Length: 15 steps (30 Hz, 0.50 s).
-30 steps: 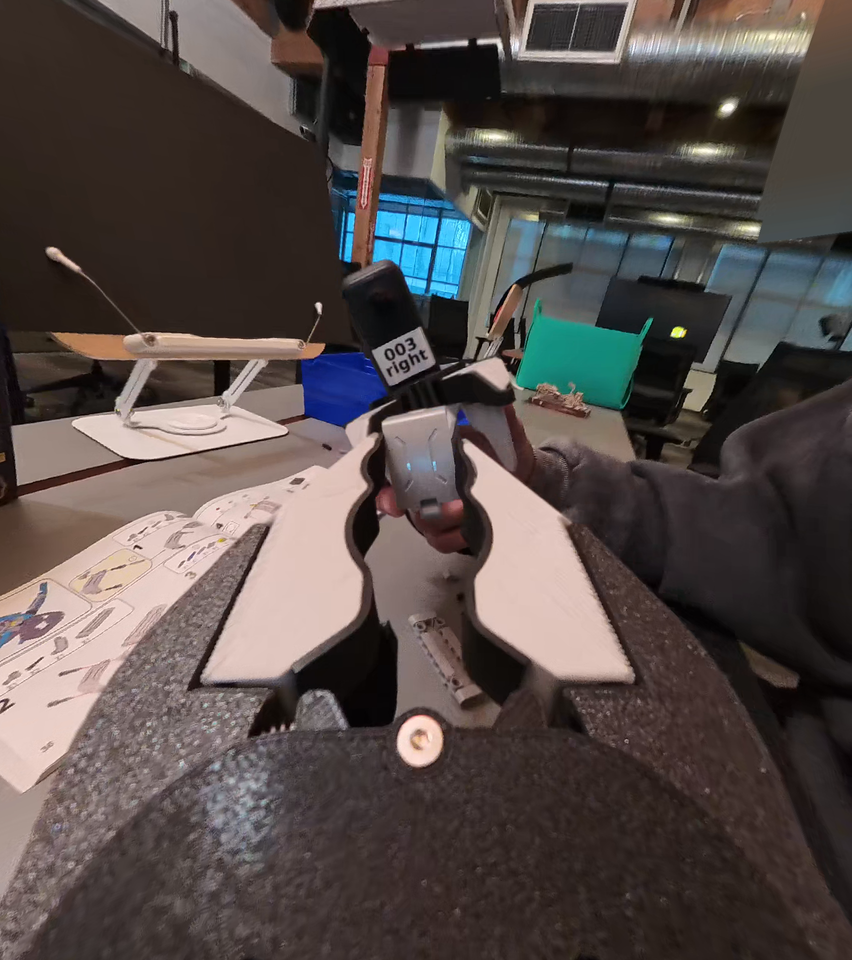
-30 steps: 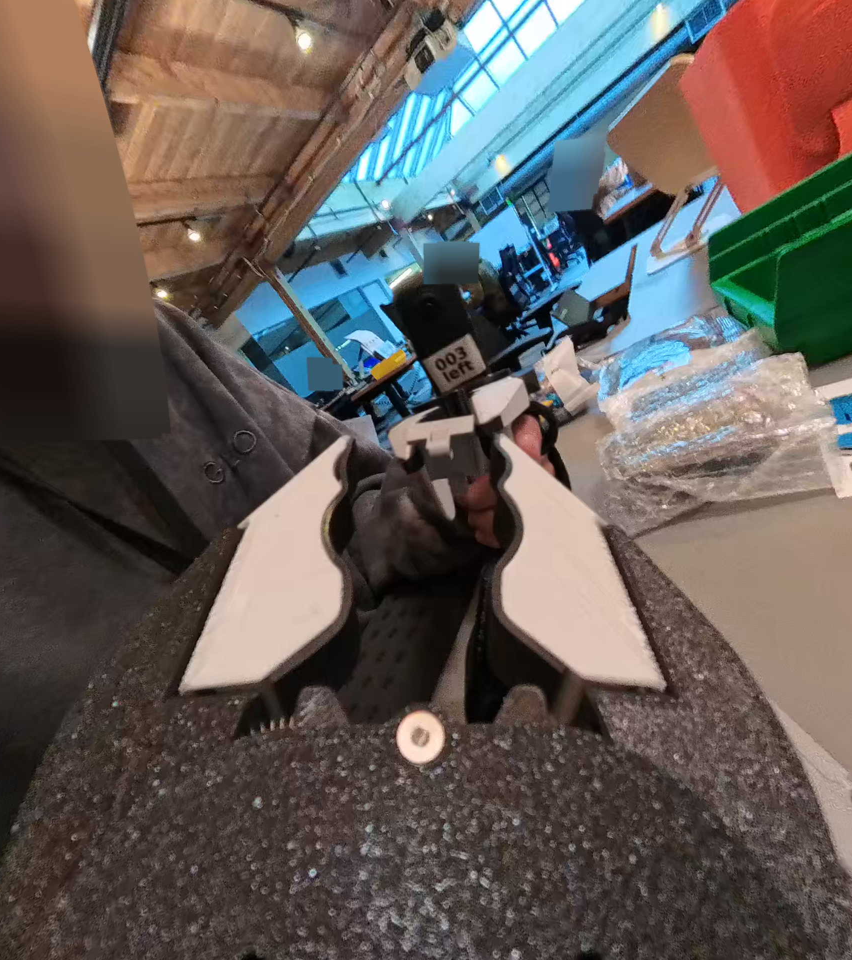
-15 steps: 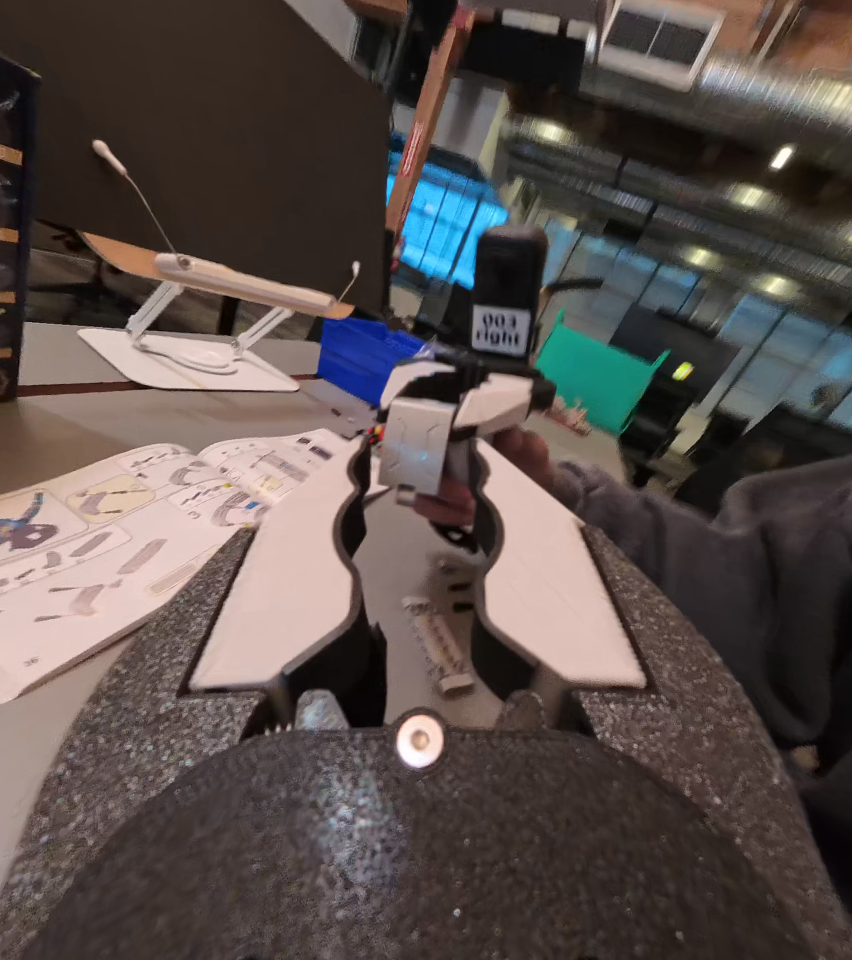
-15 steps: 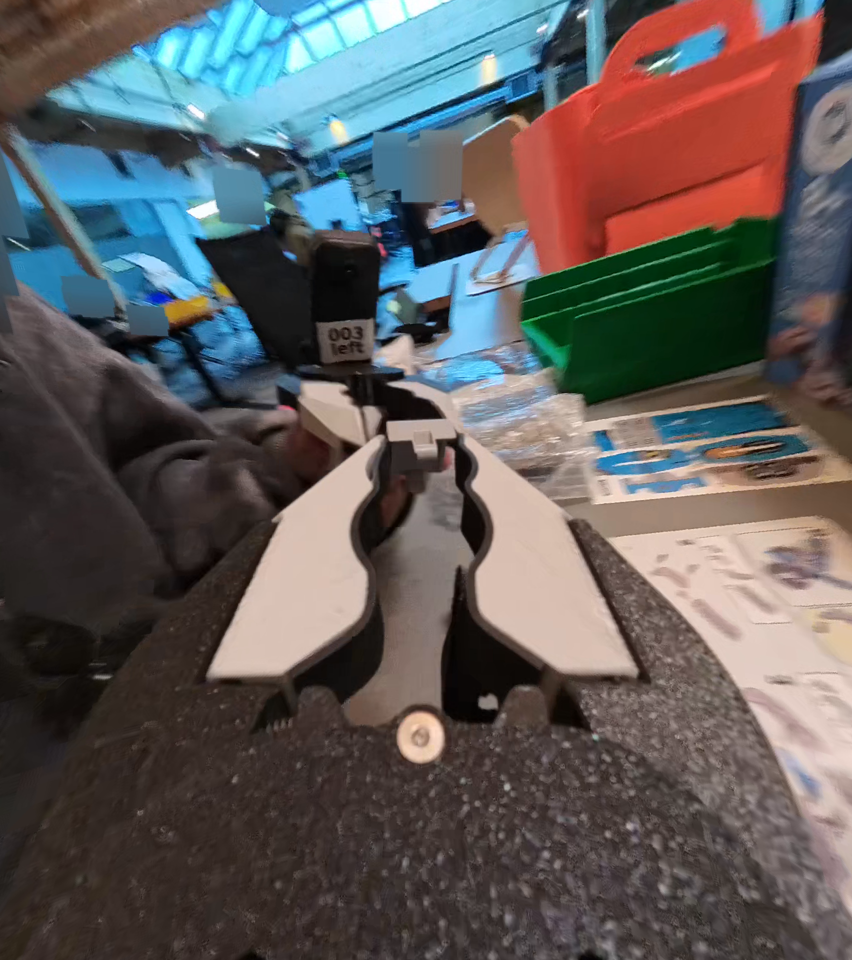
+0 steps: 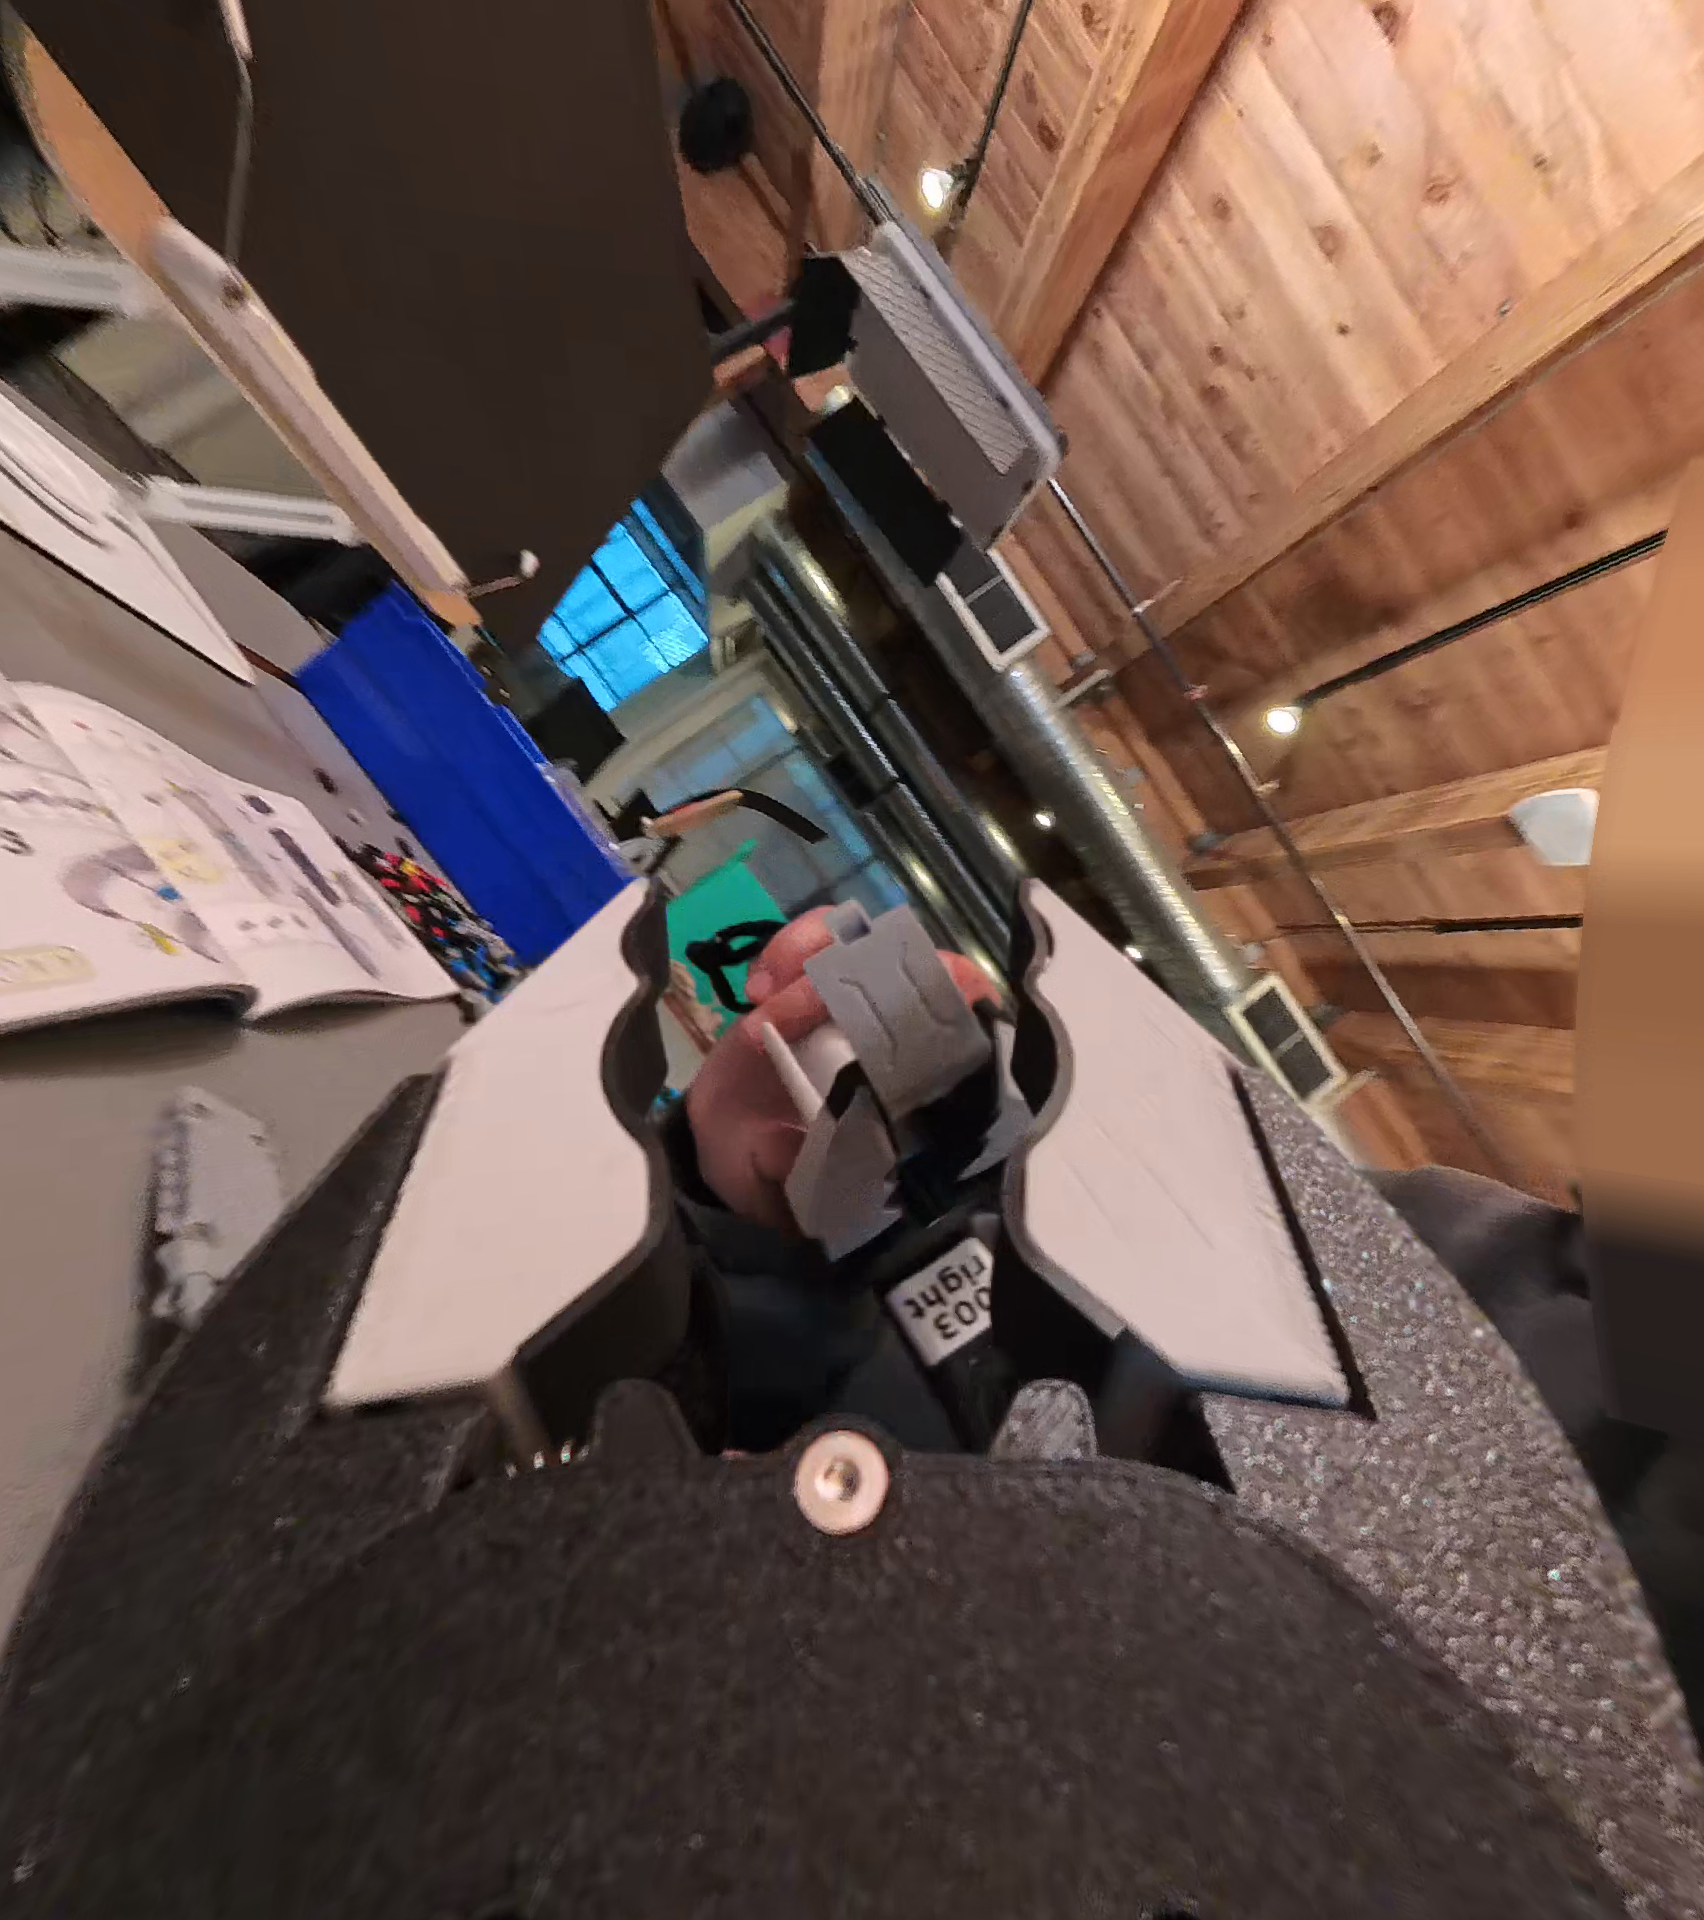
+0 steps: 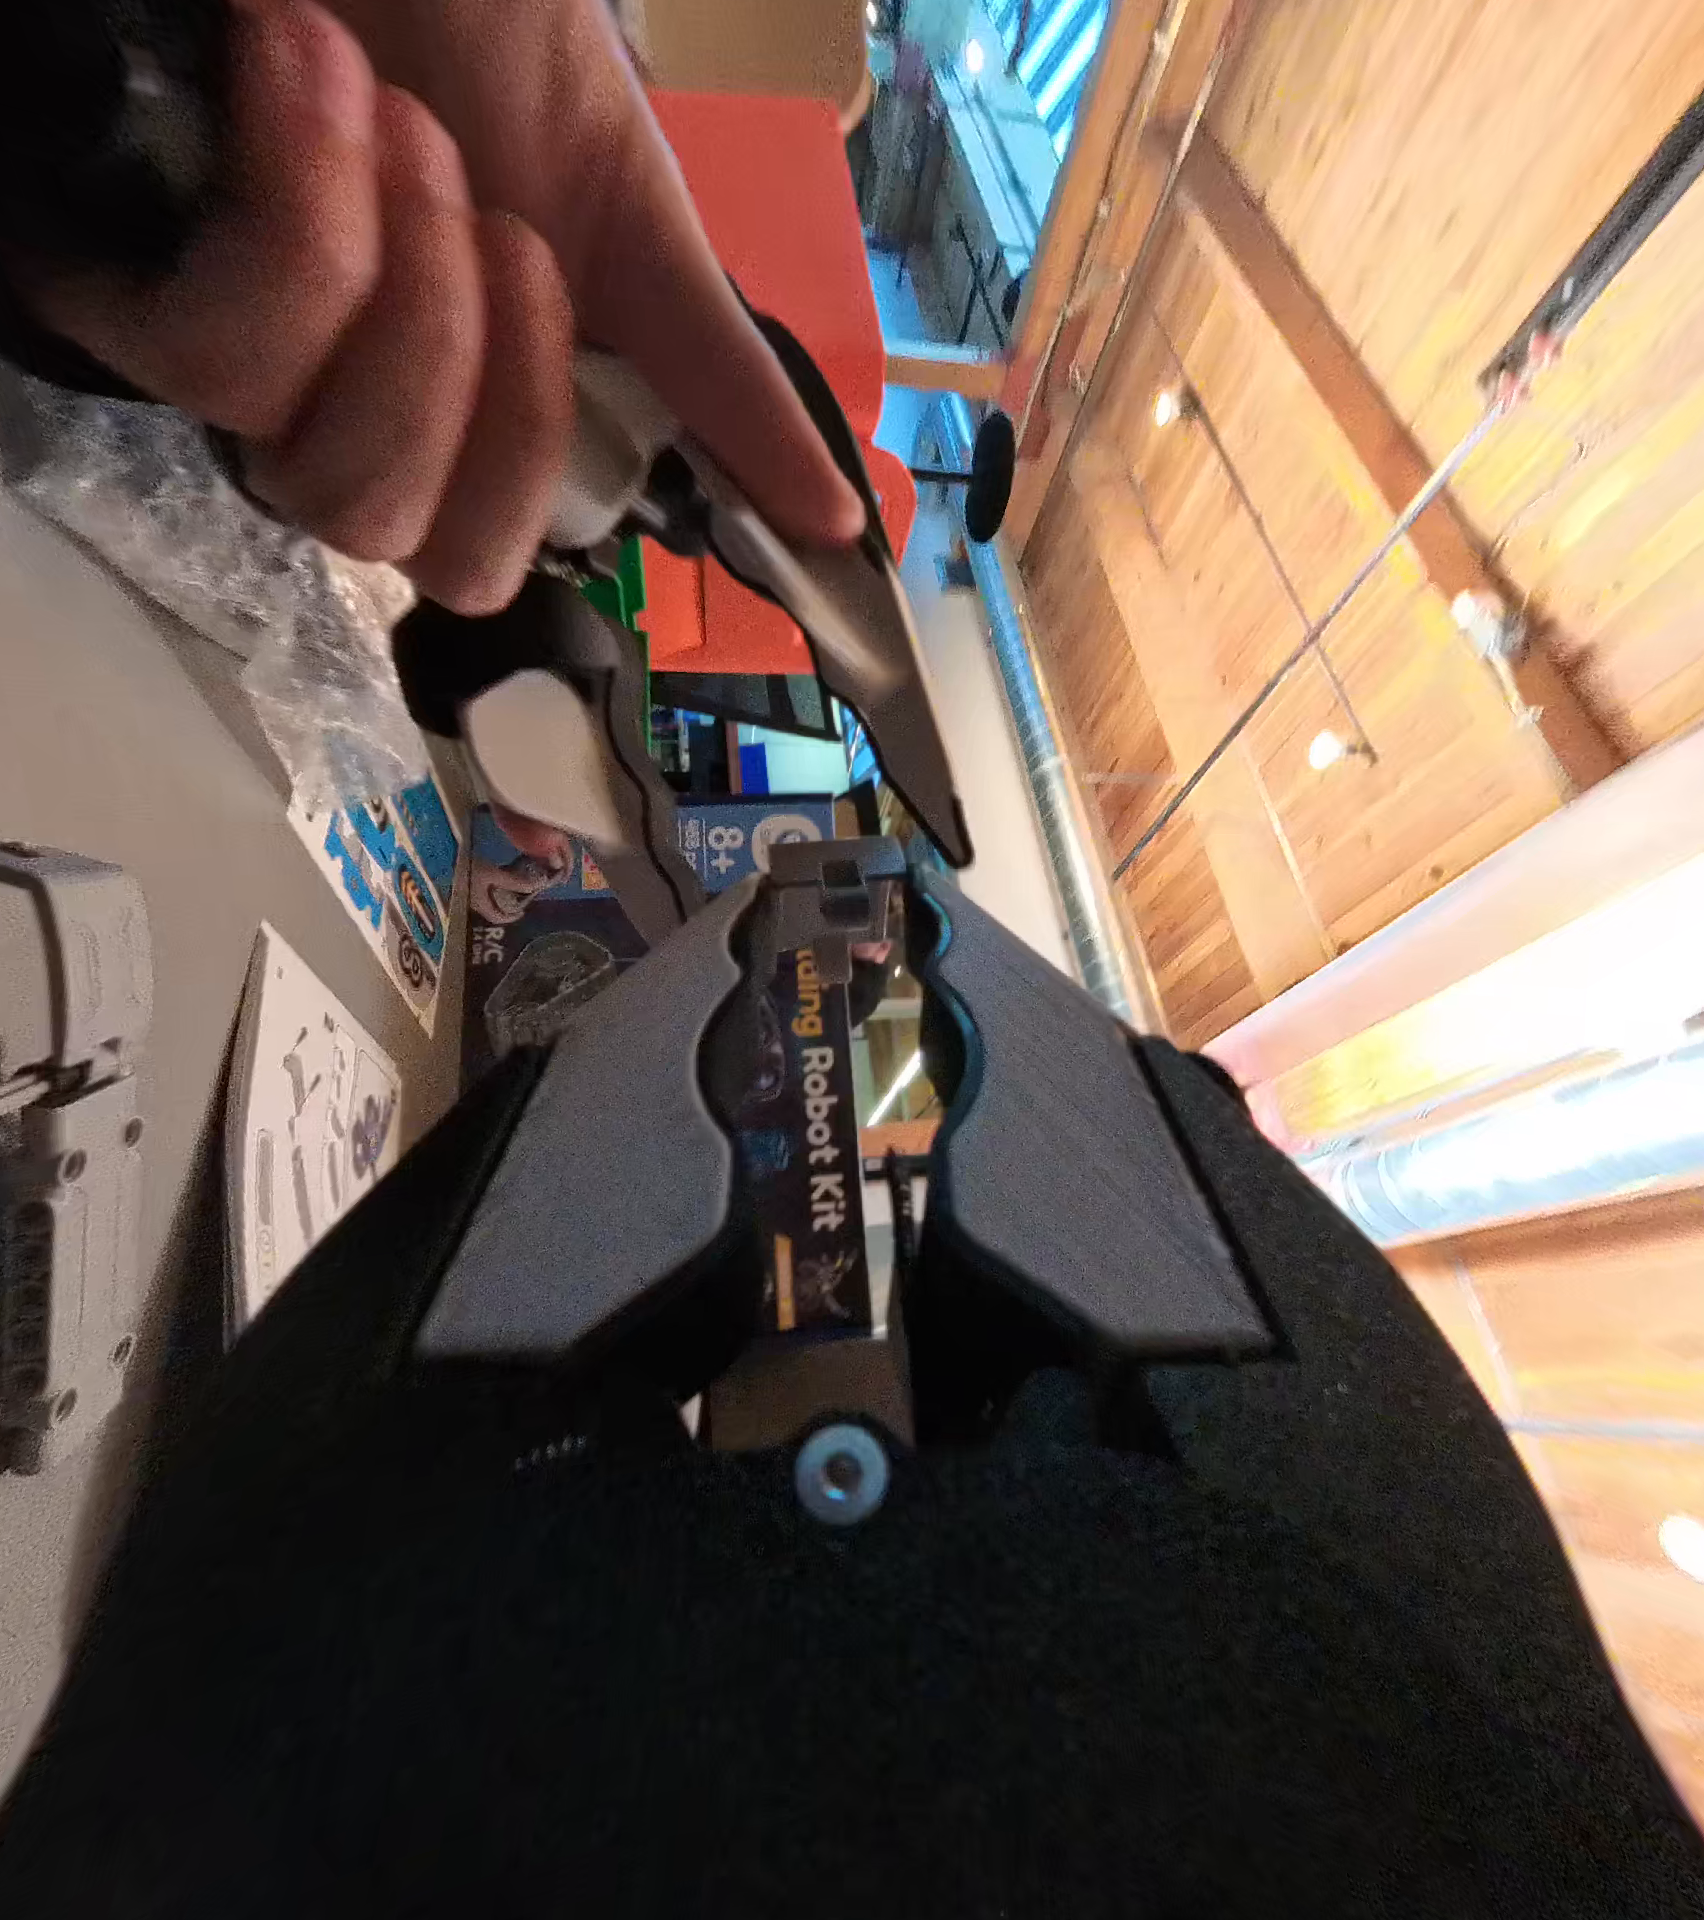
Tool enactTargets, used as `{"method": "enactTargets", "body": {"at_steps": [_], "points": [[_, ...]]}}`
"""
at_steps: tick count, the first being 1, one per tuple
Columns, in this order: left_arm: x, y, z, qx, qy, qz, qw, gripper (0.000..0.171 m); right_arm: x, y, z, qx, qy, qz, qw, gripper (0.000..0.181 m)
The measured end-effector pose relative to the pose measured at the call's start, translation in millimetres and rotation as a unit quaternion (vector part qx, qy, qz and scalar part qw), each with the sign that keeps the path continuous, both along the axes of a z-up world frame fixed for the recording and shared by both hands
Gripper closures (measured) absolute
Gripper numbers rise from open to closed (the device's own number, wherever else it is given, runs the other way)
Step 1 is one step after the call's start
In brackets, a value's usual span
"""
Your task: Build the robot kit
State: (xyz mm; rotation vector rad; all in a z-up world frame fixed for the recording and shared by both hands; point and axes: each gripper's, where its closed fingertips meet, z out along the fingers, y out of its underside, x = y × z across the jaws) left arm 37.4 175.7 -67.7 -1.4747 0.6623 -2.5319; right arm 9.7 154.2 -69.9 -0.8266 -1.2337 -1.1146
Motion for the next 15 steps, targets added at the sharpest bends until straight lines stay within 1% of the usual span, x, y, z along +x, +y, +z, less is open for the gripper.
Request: {"method": "enactTargets", "body": {"at_steps": [3, 6, 7, 8, 9, 10, 12, 15], "points": [[0, -10, 0, -0.012, -0.001, -0.036, 0.999, 0.106, -3, 2, -4, 0.000, -0.023, -0.013, 1.000, 0.160], [8, -13, -14, 0.004, 0.044, -0.032, 0.999, 0.108, 1, 4, -4, 0.017, -0.046, -0.025, 0.998, 0.160], [8, -14, -16, 0.009, 0.049, -0.034, 0.998, 0.112, 2, 4, -7, 0.016, -0.053, -0.027, 0.998, 0.160], [8, -15, -16, 0.012, 0.046, -0.036, 0.998, 0.121, 1, 5, -10, 0.015, -0.062, -0.026, 0.998, 0.160], [6, -15, -13, 0.016, 0.036, -0.036, 0.999, 0.139, 1, 6, -14, 0.011, -0.074, -0.028, 0.997, 0.160], [6, -15, -13, 0.016, 0.034, -0.034, 0.999, 0.143, 1, 7, -17, 0.009, -0.076, -0.030, 0.997, 0.161], [7, -13, -18, 0.013, 0.048, -0.040, 0.998, 0.143, 2, 8, -21, -0.004, -0.066, -0.024, 0.997, 0.159], [6, -8, -18, 0.037, 0.051, -0.016, 0.998, 0.144, 7, 11, -22, -0.009, -0.034, -0.032, 0.999, 0.160]]}}
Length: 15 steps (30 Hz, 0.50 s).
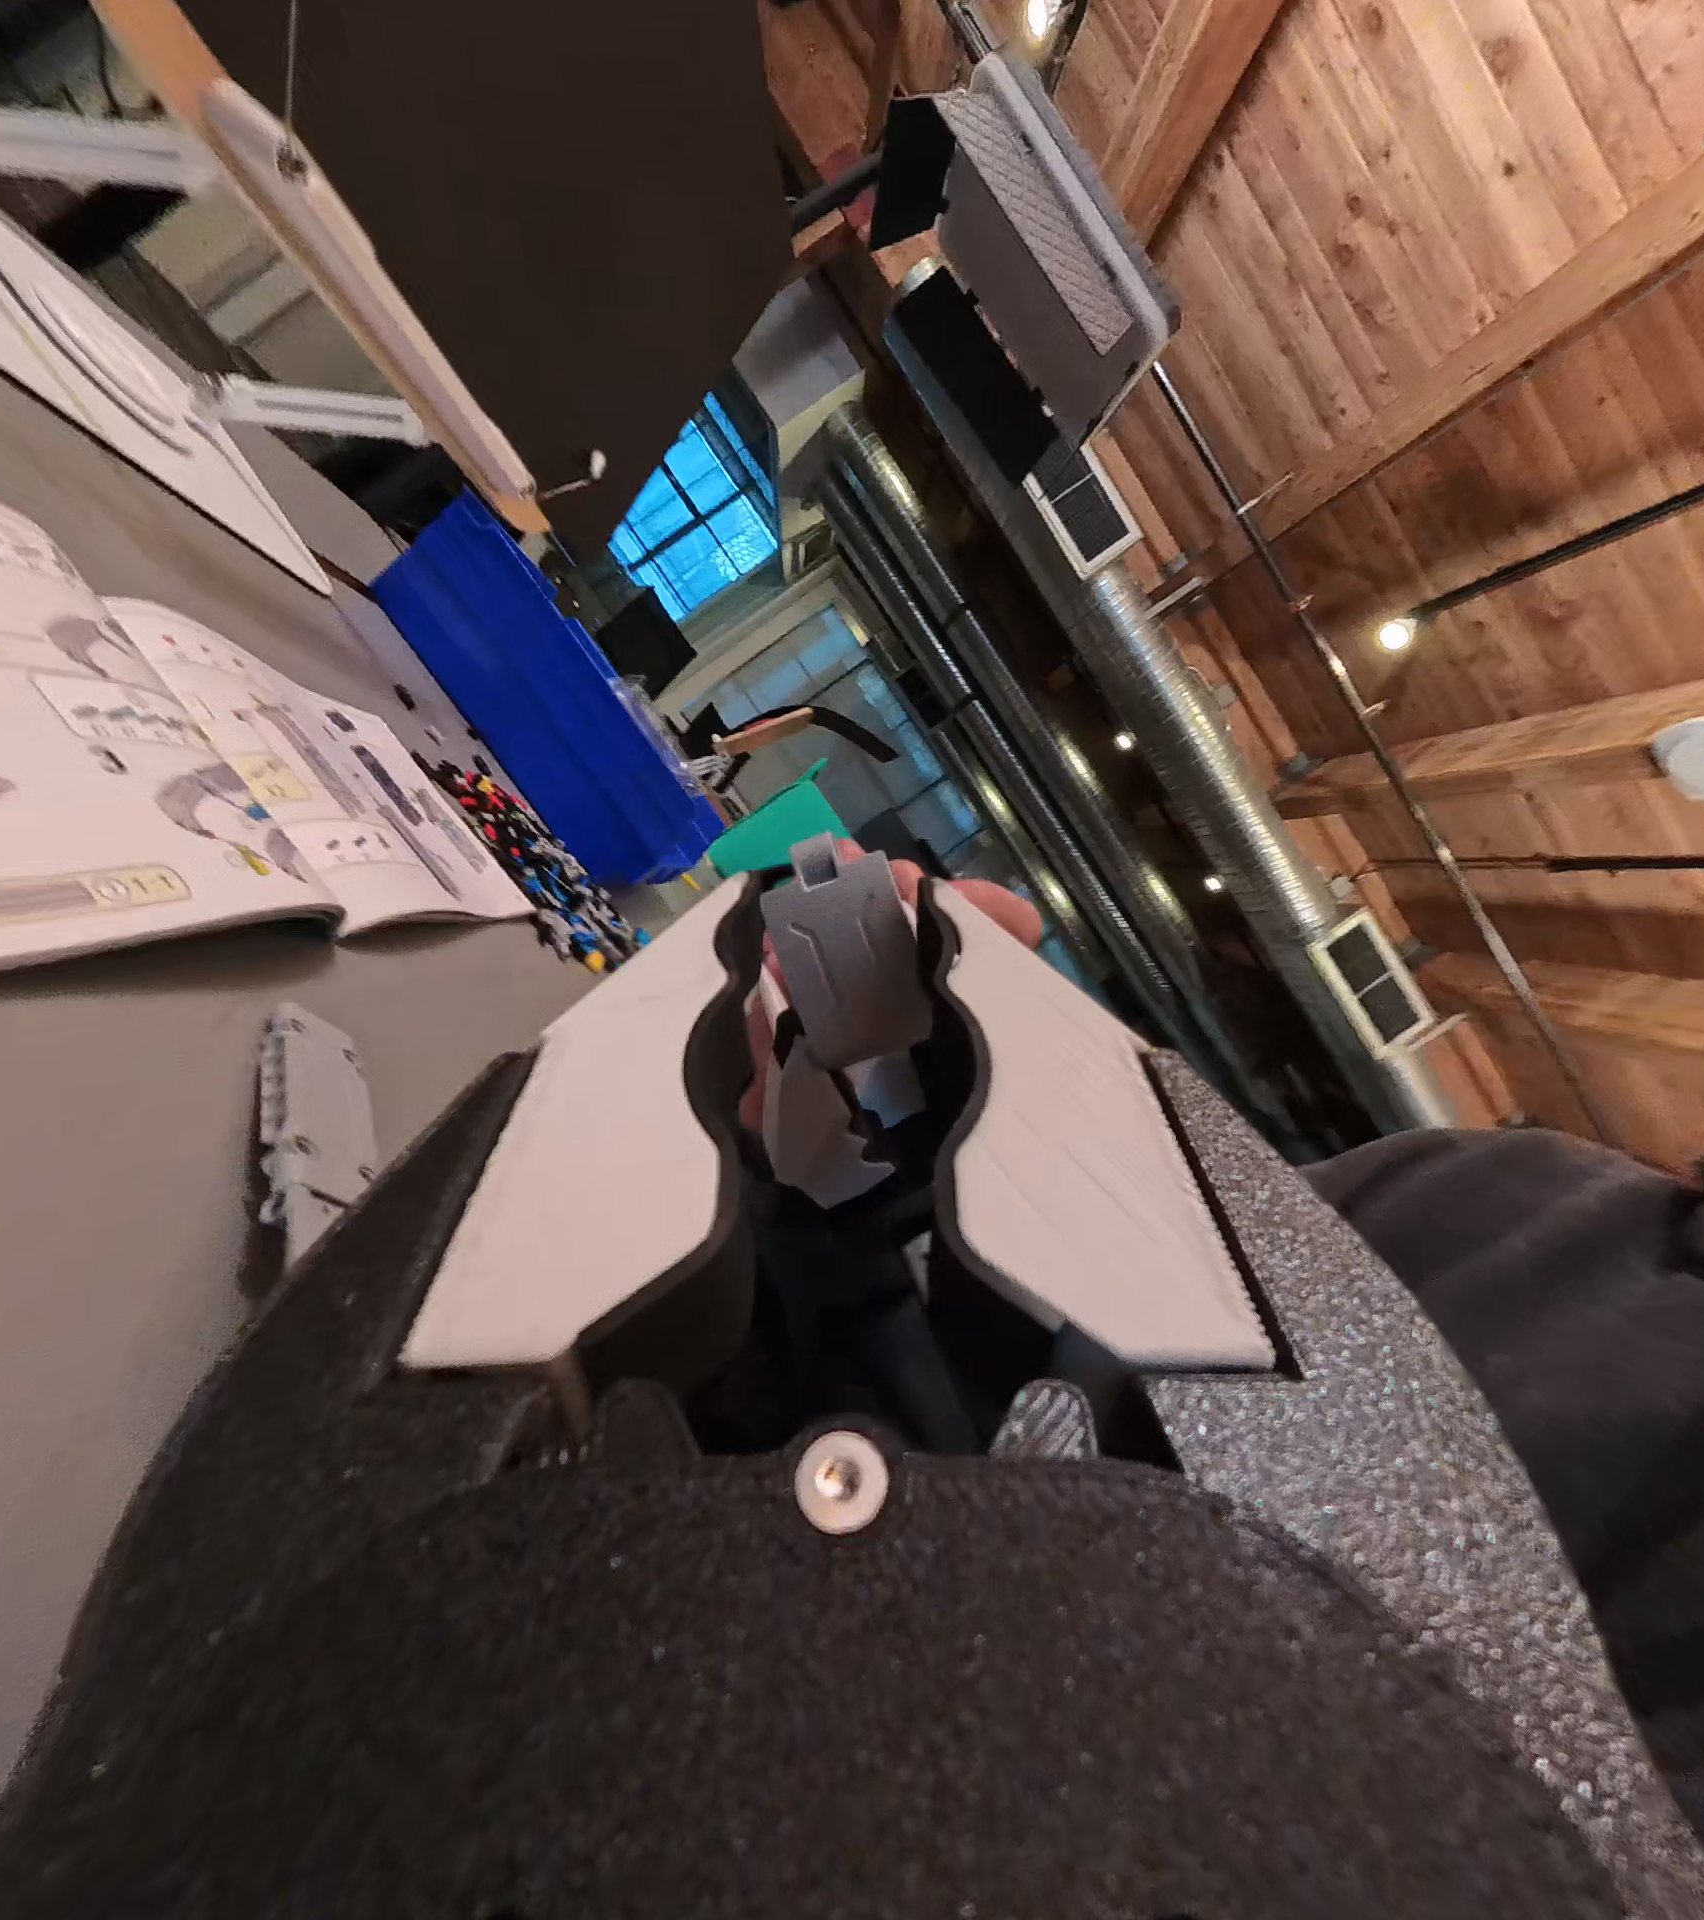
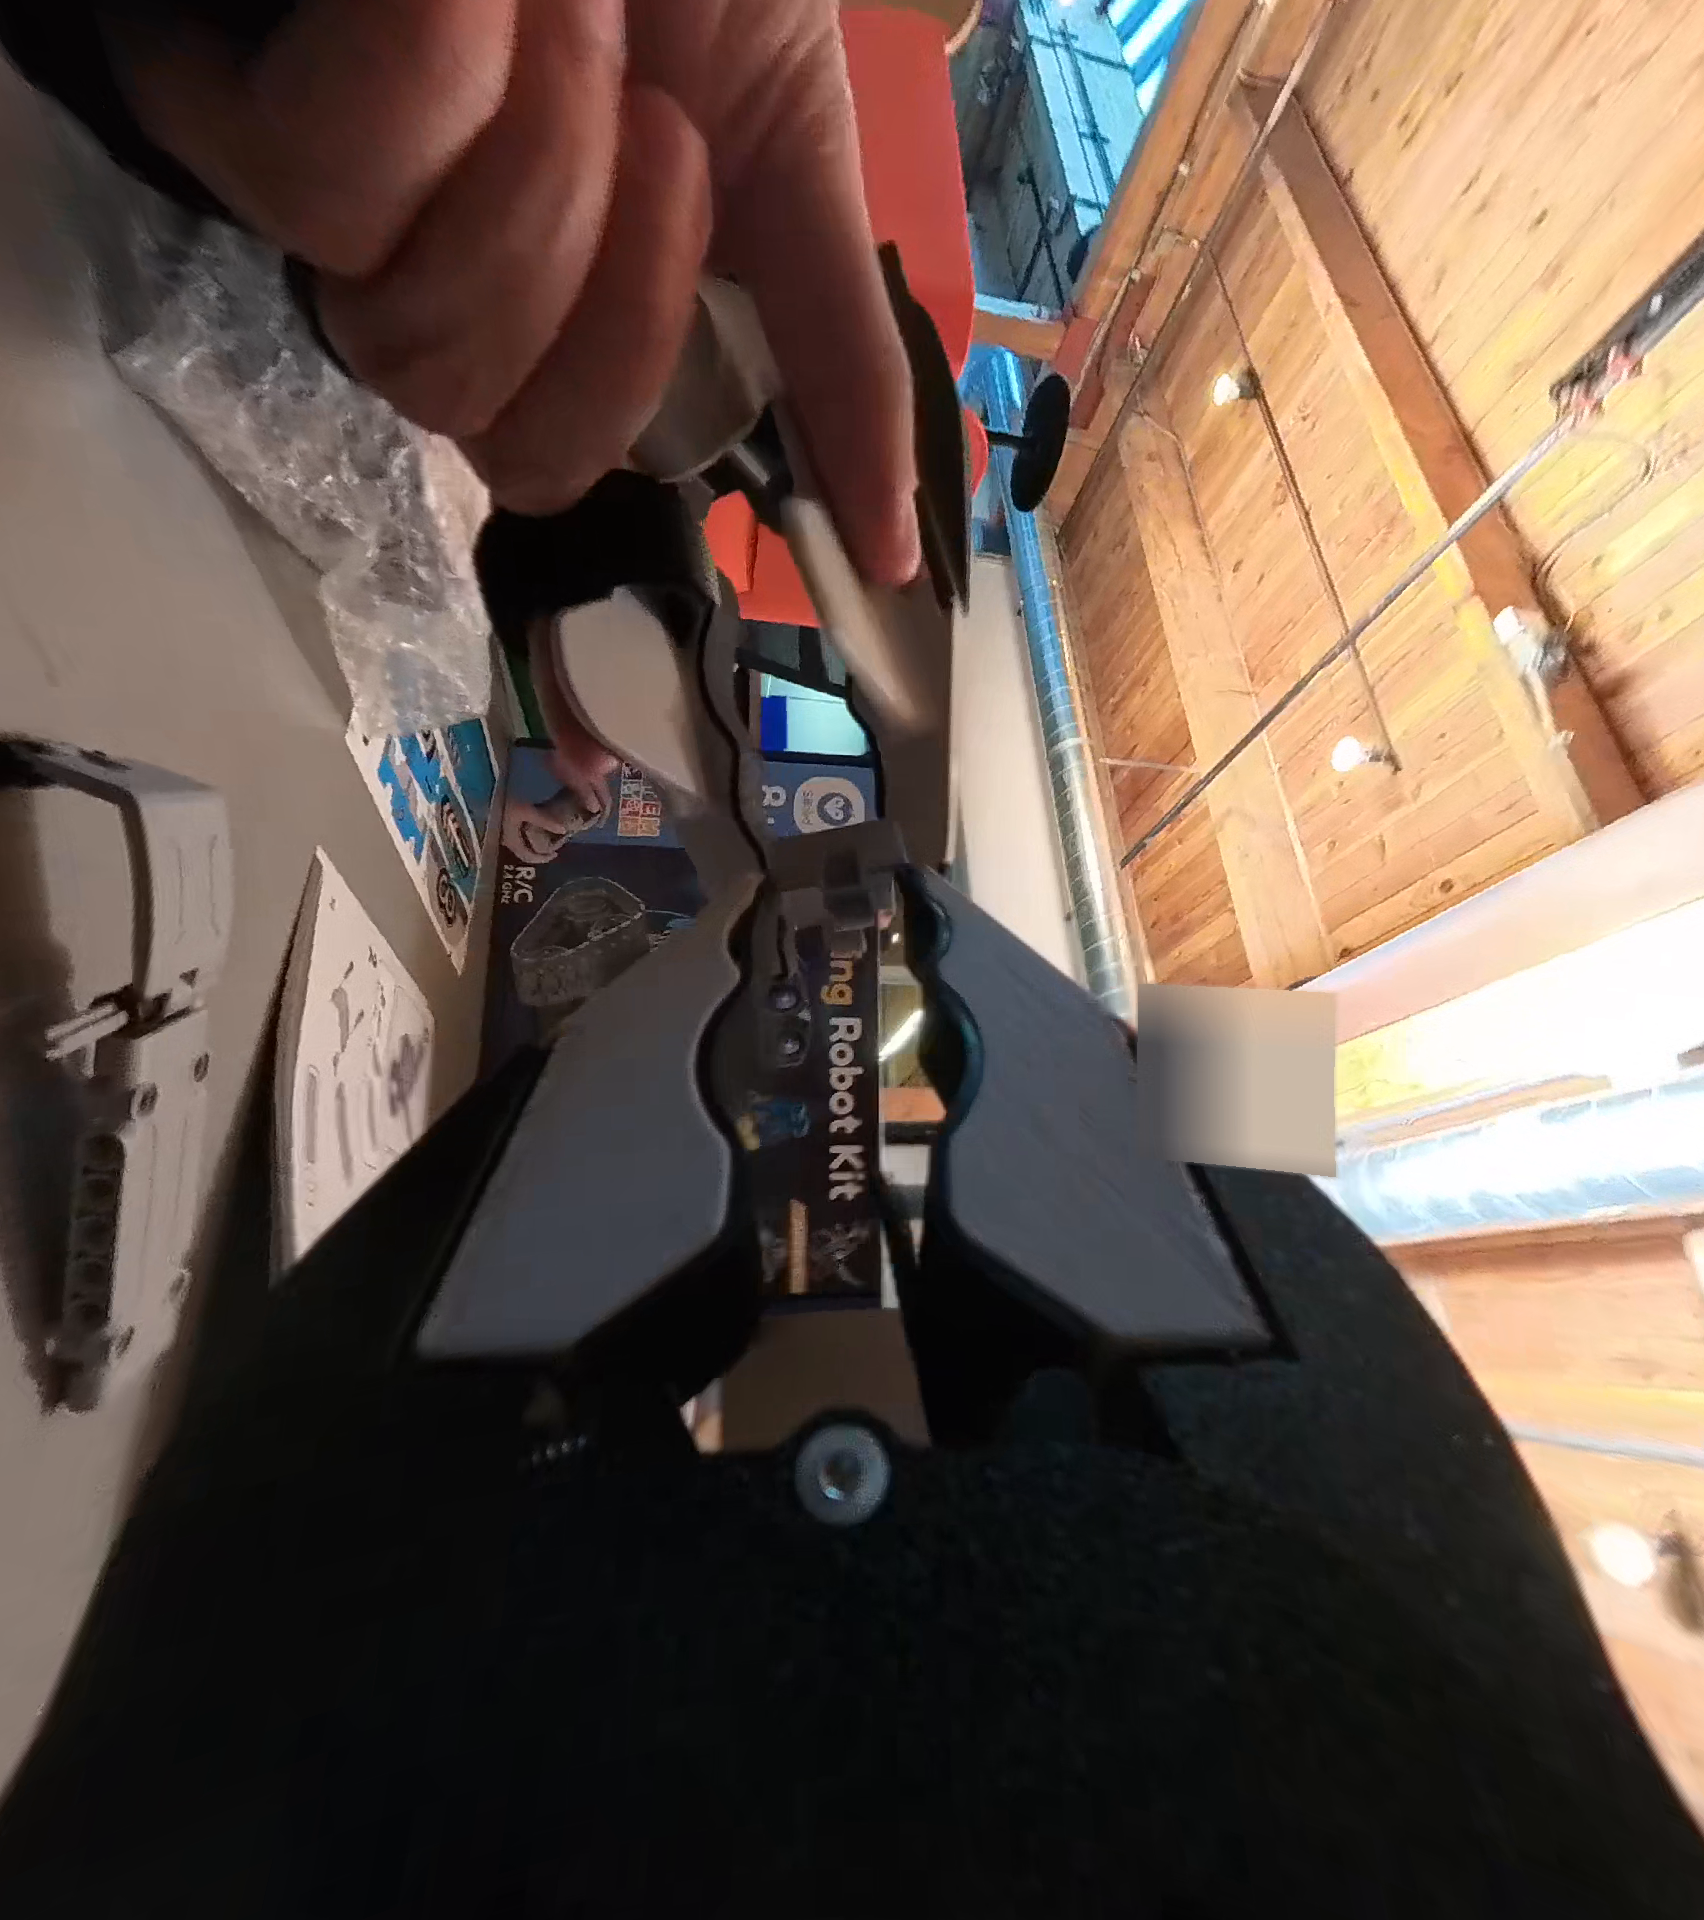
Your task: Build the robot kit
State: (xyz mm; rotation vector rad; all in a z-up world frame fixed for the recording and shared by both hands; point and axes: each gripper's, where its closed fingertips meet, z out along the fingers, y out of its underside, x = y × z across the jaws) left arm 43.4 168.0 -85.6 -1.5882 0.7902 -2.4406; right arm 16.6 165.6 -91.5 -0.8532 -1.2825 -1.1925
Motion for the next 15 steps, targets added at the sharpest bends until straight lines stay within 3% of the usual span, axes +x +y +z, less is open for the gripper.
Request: {"method": "enactTargets", "body": {"at_steps": [3, 5, 7, 9, 10, 12, 13, 15], "points": [[0, 12, 2, 0.088, 0.011, 0.075, 0.993, 0.144, 15, 6, -2, -0.046, 0.131, -0.022, 0.990, 0.168], [0, 23, -2, 0.200, 0.041, 0.150, 0.967, 0.144, 27, 9, -4, -0.118, 0.265, -0.010, 0.957, 0.163], [0, 27, -1, 0.324, 0.058, 0.216, 0.919, 0.144, 36, 13, -8, -0.214, 0.413, 0.007, 0.885, 0.154], [2, 26, -1, 0.410, 0.066, 0.256, 0.873, 0.144, 32, 11, -11, -0.317, 0.531, 0.057, 0.784, 0.144], [3, 24, 1, 0.421, 0.063, 0.266, 0.865, 0.144, 29, 9, -11, -0.358, 0.572, 0.080, 0.733, 0.140], [3, 19, 7, 0.400, 0.048, 0.262, 0.877, 0.144, 22, 6, -6, -0.401, 0.624, 0.122, 0.660, 0.127], [4, 18, 8, 0.382, 0.045, 0.257, 0.887, 0.144, 20, 5, -1, -0.402, 0.638, 0.138, 0.642, 0.127], [4, 16, 10, 0.344, 0.034, 0.246, 0.906, 0.144, 16, 4, 3, -0.392, 0.637, 0.143, 0.649, 0.138]]}}
